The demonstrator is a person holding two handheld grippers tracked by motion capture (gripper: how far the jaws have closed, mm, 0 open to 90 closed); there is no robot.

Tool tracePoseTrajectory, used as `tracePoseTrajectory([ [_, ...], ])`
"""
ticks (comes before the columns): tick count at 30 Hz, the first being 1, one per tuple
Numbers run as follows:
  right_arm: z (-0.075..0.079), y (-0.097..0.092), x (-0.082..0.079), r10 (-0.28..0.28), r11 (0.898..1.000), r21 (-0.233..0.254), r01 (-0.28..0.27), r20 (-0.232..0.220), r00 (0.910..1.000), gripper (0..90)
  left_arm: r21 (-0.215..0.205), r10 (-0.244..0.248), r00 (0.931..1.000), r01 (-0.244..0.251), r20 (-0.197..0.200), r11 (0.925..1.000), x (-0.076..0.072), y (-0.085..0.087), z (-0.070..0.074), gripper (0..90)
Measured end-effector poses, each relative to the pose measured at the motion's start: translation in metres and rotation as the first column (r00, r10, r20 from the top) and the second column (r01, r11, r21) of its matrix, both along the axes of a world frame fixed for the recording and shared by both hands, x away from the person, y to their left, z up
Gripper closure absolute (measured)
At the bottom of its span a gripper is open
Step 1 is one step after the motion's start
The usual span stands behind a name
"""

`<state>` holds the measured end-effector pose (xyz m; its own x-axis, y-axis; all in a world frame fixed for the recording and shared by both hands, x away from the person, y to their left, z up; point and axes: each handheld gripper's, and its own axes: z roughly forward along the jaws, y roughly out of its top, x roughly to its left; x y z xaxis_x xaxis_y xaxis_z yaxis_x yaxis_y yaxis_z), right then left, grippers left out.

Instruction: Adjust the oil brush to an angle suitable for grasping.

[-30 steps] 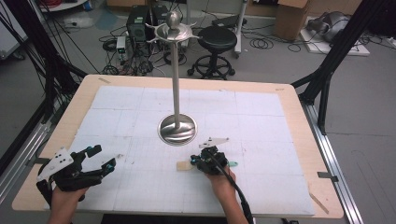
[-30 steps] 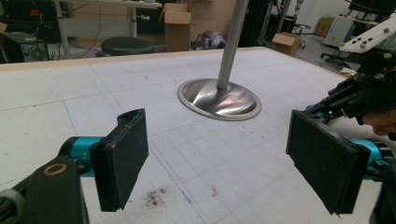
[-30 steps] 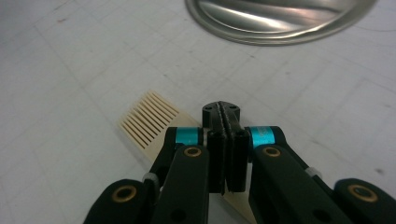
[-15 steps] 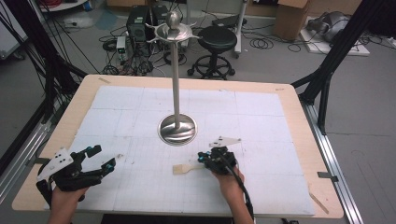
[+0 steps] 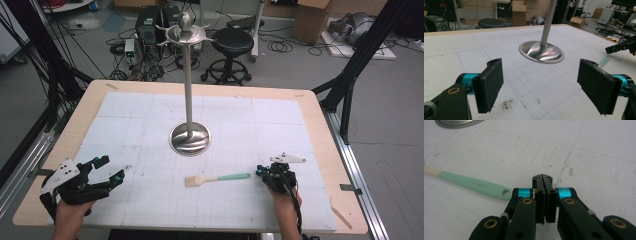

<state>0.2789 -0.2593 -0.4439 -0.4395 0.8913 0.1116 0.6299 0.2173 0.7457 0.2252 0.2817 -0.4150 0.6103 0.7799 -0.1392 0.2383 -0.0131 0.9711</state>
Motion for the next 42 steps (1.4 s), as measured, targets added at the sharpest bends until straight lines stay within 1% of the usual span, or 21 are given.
tracePoseTrajectory([
  [3,-0.002,0.009,-0.001,0.034,0.999,-0.014,-0.034,-0.007,0.9994,89.2,0.003,0.001,1.0,-0.001,0.001,1.0,0.0,0.0,0.0,21.4],
  [7,-0.002,0.017,0.0,0.048,0.999,-0.011,-0.048,-0.018,0.9987,89.2,-0.002,0.005,1.0,-0.005,0.001,1.0,0.0,0.001,0.0,21.4],
  [8,-0.002,0.022,-0.001,0.052,0.998,-0.031,-0.052,-0.01,0.9986,89.2,-0.001,0.007,1.0,-0.007,0.0,1.0,0.0,0.001,0.0,21.4],
  [9,-0.002,0.024,0.0,0.055,0.998,-0.014,-0.056,-0.016,0.9983,89.2,0.001,0.008,1.0,-0.008,-0.001,1.0,0.001,0.002,0.0,21.5],
  [15,-0.002,0.032,-0.002,0.047,0.999,0.002,-0.047,-0.025,0.9986,89.2,-0.001,0.014,0.9999,-0.014,0.0,0.9999,0.001,0.003,0.0,21.5],
  [16,-0.003,0.038,-0.003,0.057,0.998,0.019,-0.056,-0.029,0.998,89.2,-0.002,0.013,0.9999,-0.013,-0.001,0.9999,0.001,0.003,0.0,21.6],
  [18,-0.003,0.041,-0.003,0.063,0.998,0.012,-0.062,-0.029,0.9976,89.2,-0.005,0.014,0.9999,-0.014,-0.002,0.9999,0.001,0.003,0.0,21.6],
  [19,-0.003,0.053,-0.003,0.083,0.997,0.007,-0.083,-0.024,0.9963,89.2,-0.007,0.014,0.9999,-0.014,-0.002,0.9999,0.001,0.003,0.0,21.6],
  [21,-0.003,0.057,-0.002,0.086,0.996,0.009,-0.086,-0.025,0.9959,89.2,-0.01,0.014,0.9999,-0.014,-0.002,0.9998,0.001,0.004,0.0,21.6],
  [23,-0.004,0.076,0.0,0.116,0.993,0.016,-0.116,-0.019,0.993,89.2,-0.006,0.016,0.9999,-0.016,-0.002,0.9999,0.001,0.005,0.0,21.6],
  [24,-0.004,0.076,0.0,0.116,0.993,0.016,-0.116,-0.019,0.993,89.2,-0.006,0.016,0.9999,-0.016,-0.002,0.9999,0.001,0.005,0.0,21.6],
  [25,-0.004,0.089,0.002,0.135,0.991,0.021,-0.135,-0.016,0.9907,89.2,-0.007,0.017,0.9998,-0.017,-0.003,0.9998,0.001,0.005,0.0,21.7],
  [26,-0.004,0.089,0.002,0.135,0.991,0.021,-0.135,-0.016,0.9907,89.2,-0.007,0.017,0.9998,-0.017,-0.003,0.9998,0.001,0.005,0.0,21.7],
  [31,-0.004,0.117,0.009,0.172,0.985,0.024,-0.172,-0.021,0.9849,89.1,-0.006,0.014,0.9999,-0.014,-0.004,0.9999,0.001,0.005,0.0,21.7],
  [32,-0.004,0.117,0.009,0.172,0.985,0.024,-0.172,-0.021,0.9849,89.1,-0.009,0.015,0.9999,-0.015,-0.006,0.9998,0.001,0.004,0.0,21.7],
  [35,-0.004,0.132,0.012,0.193,0.981,0.035,-0.193,-0.022,0.9809,89.2,-0.007,0.014,0.9999,-0.014,-0.006,0.9999,0.001,0.004,0.0,21.7],
  [36,-0.004,0.132,0.012,0.193,0.981,0.035,-0.193,-0.022,0.9809,89.2,-0.007,0.014,0.9999,-0.014,-0.006,0.9999,0.001,0.004,0.0,21.7],
  [37,-0.005,0.139,0.014,0.208,0.978,0.033,-0.207,-0.019,0.978,89.1,-0.008,0.015,0.9999,-0.015,-0.005,0.9999,0.001,0.004,0.0,21.7],
  [38,-0.005,0.139,0.014,0.208,0.978,0.033,-0.207,-0.019,0.978,89.1,-0.008,0.015,0.9999,-0.015,-0.005,0.9999,0.001,0.004,0.0,21.7],
  [39,-0.004,0.148,0.016,0.216,0.976,0.025,-0.216,-0.022,0.9761,88.0,-0.006,0.014,0.9999,-0.014,-0.006,0.9999,0.001,0.004,0.0,21.7],
  [42,-0.004,0.155,0.017,0.23,0.973,0.026,-0.23,-0.025,0.9727,85.2,0.003,0.007,0.9999,-0.007,-0.007,1.0,0.001,0.004,-0.001,21.7],
])
